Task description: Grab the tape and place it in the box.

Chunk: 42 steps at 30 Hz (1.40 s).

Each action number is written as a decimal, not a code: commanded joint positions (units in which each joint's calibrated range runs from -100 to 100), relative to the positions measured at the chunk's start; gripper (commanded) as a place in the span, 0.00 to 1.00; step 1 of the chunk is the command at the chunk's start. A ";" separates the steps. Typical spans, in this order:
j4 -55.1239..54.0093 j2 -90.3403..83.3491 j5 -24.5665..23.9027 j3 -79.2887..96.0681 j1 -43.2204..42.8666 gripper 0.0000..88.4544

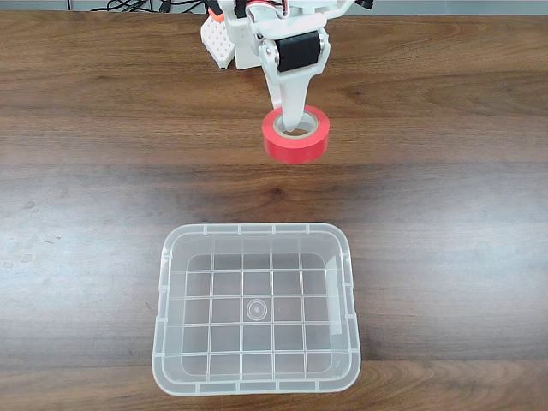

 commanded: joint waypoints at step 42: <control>-0.81 65.68 0.28 -75.06 8.64 0.13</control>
